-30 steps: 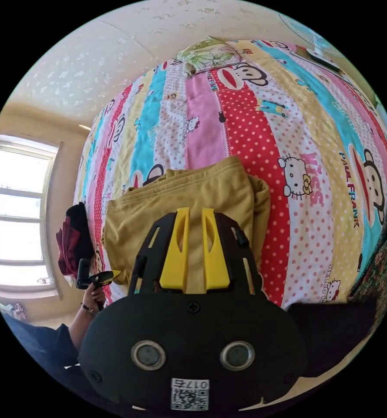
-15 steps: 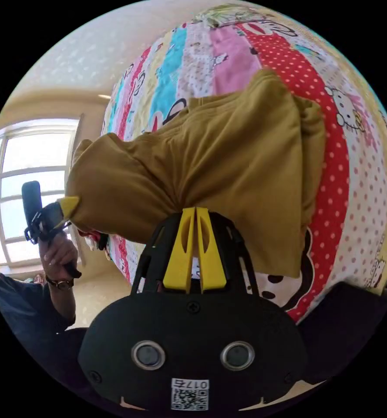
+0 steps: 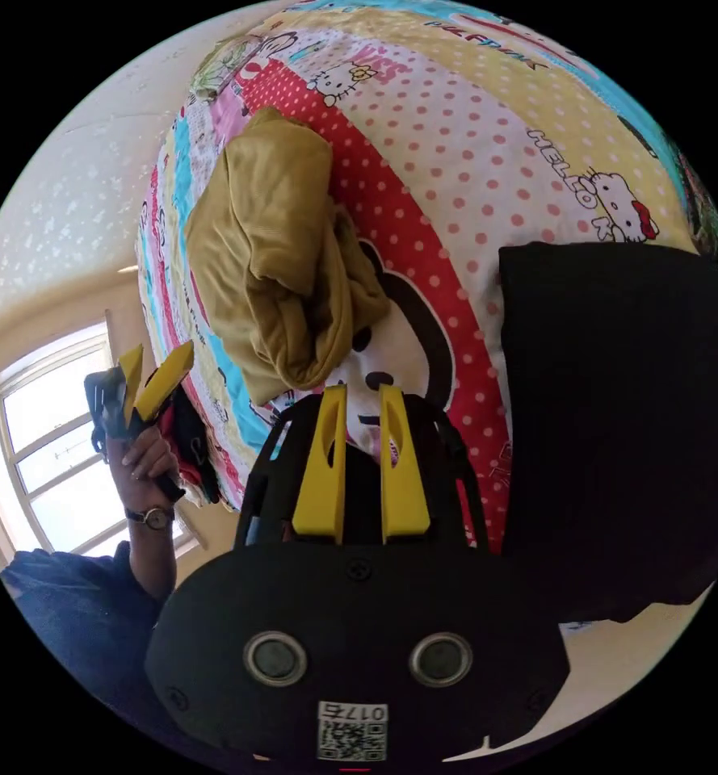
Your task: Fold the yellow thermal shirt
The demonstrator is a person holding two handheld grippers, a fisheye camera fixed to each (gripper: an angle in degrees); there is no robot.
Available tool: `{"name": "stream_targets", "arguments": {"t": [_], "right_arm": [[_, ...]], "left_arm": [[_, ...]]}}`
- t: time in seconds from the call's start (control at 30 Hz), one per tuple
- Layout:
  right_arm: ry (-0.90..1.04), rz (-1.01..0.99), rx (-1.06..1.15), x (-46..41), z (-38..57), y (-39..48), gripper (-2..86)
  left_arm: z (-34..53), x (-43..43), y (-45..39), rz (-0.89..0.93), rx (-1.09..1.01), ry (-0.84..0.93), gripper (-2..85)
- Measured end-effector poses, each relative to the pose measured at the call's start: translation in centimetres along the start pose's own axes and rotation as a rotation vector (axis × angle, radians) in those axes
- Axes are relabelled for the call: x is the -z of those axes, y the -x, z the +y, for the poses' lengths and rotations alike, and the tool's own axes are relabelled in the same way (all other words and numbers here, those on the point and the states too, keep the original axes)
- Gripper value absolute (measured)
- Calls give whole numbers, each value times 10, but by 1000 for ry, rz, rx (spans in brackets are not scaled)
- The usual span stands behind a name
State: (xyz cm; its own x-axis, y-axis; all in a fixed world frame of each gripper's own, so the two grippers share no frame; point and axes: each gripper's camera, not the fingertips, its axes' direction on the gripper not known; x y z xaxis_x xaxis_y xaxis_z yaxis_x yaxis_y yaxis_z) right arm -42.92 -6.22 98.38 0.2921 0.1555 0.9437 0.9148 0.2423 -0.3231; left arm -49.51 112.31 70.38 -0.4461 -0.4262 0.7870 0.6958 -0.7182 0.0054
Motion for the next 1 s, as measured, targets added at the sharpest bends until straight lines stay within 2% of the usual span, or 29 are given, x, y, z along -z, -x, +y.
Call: {"name": "stream_targets", "arguments": {"t": [0.1, 0.27, 0.33, 0.4, 0.47, 0.53, 0.63, 0.7, 0.77, 0.83, 0.93, 1.0], "right_arm": [[26, -80, -41, -10, 10, -13, 113], [27, -279, -111, -17, 25, -39, 144], [19, -401, -123, -20, 28, -52, 152], [31, -563, -173, -32, 31, -71, 171], [34, -686, -227, -43, 35, -82, 199], [17, -807, -273, -52, 41, -90, 237], [-73, -990, -276, -57, 49, -90, 270], [-141, -1092, -243, -56, 51, -82, 254], [-202, -1159, -164, -50, 53, -73, 184], [-227, -1126, -99, -41, 58, -60, 139], [-142, -941, -31, -27, 78, -20, 94], [-71, -793, 152, -10, 105, 39, 76]], "left_arm": [[9, 10, 43, -74, 141, -55, 181], [15, -57, 94, 55, 284, 158, 158], [23, -69, 105, 44, 360, 144, 128], [29, -70, 117, 99, 447, 113, 96], [35, -71, 124, 285, 501, 92, 69], [38, -67, 115, 390, 480, 88, 66], [41, -49, 85, 388, 390, 99, 61], [44, -40, 69, 392, 352, 98, 58], [48, -28, 54, 386, 301, 88, 57], [52, -19, 49, 344, 272, 89, 55], [66, 9, 47, 359, 266, 47, 55], [80, 36, 44, 391, 239, 11, 55]]}}
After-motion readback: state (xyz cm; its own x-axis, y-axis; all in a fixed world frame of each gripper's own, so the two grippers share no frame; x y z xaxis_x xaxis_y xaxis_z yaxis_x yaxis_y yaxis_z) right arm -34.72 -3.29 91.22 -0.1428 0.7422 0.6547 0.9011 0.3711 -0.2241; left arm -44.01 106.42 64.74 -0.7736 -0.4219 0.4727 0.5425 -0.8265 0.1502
